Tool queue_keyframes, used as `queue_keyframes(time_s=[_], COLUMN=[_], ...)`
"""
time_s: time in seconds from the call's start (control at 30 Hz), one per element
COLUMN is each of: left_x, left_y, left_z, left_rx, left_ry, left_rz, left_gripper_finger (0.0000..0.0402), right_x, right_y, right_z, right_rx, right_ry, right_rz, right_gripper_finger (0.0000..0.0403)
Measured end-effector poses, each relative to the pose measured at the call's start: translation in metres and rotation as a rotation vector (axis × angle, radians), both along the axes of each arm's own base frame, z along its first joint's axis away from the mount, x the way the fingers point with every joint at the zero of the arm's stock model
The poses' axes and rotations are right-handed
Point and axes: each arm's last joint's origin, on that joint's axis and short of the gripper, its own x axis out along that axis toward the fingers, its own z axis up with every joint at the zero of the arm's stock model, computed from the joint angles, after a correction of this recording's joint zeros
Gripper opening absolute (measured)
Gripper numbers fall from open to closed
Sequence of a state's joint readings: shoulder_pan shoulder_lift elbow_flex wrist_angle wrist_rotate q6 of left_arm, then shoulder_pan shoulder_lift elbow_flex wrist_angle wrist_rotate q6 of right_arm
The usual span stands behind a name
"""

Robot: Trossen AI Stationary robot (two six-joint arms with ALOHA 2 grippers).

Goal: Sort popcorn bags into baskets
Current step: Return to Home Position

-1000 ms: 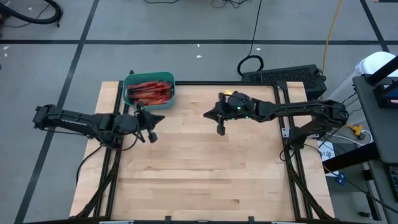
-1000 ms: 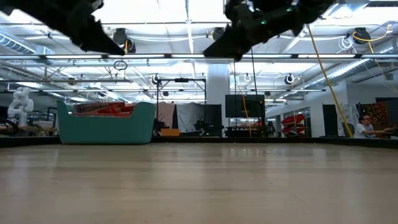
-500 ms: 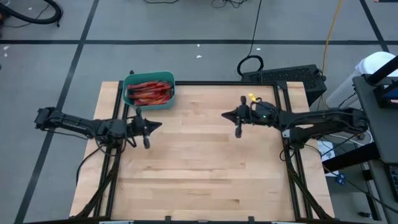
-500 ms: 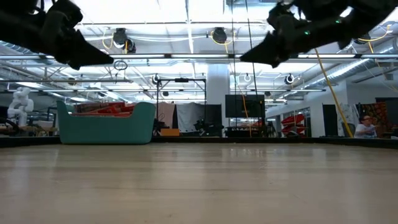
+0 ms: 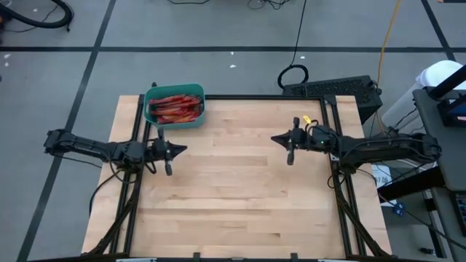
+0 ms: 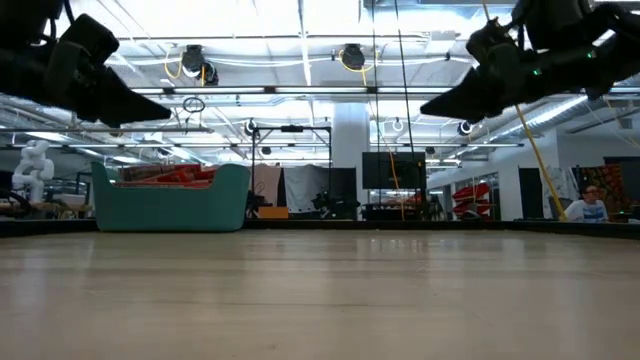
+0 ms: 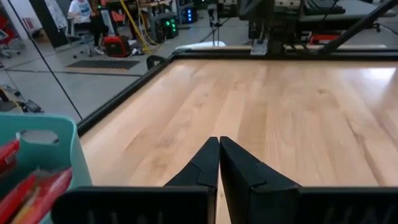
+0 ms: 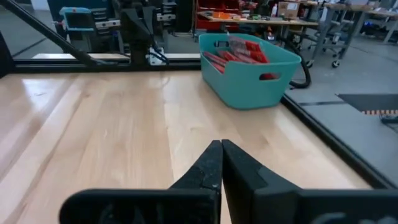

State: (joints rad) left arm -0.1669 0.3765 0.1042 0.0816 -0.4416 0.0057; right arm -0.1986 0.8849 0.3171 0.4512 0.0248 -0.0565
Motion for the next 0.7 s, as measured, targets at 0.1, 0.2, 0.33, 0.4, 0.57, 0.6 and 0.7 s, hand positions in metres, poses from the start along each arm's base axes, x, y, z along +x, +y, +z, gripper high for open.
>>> queue_keyframes(time_s=[0.1, 0.2, 0.33, 0.4, 0.57, 0.6, 0.7], left_x=[-0.002, -0.003, -0.003, -0.003, -0.003, -0.003, -0.004], left_y=[0.000, 0.000, 0.000, 0.000, -0.004, -0.004, -0.006], left_z=[-0.007, -0.014, -0.021, -0.021, -0.021, -0.021, -0.020], left_rx=[-0.016, -0.024, -0.037, -0.044, -0.036, -0.036, -0.037], left_ry=[-0.007, -0.033, -0.033, -0.034, -0.037, -0.037, -0.041], left_rz=[0.002, -0.001, -0.002, -0.005, -0.042, -0.047, -0.060], left_gripper_finger=[0.0019, 0.0019, 0.0019, 0.0019, 0.0019, 0.0019, 0.0019], right_x=[-0.006, -0.011, -0.016, -0.018, -0.024, -0.025, -0.032], right_y=[0.001, 0.003, 0.004, 0.003, 0.005, 0.006, 0.008], right_z=[-0.009, -0.016, -0.023, -0.025, -0.031, -0.031, -0.032], right_rx=[0.016, 0.014, 0.006, 0.008, 0.014, 0.020, 0.032], right_ry=[-0.019, -0.055, -0.082, -0.078, -0.079, -0.088, -0.120], right_rz=[-0.001, 0.026, 0.017, 0.018, 0.046, 0.055, 0.066], right_gripper_finger=[0.0000, 0.0000, 0.0000, 0.0000, 0.0000, 0.0000, 0.0000])
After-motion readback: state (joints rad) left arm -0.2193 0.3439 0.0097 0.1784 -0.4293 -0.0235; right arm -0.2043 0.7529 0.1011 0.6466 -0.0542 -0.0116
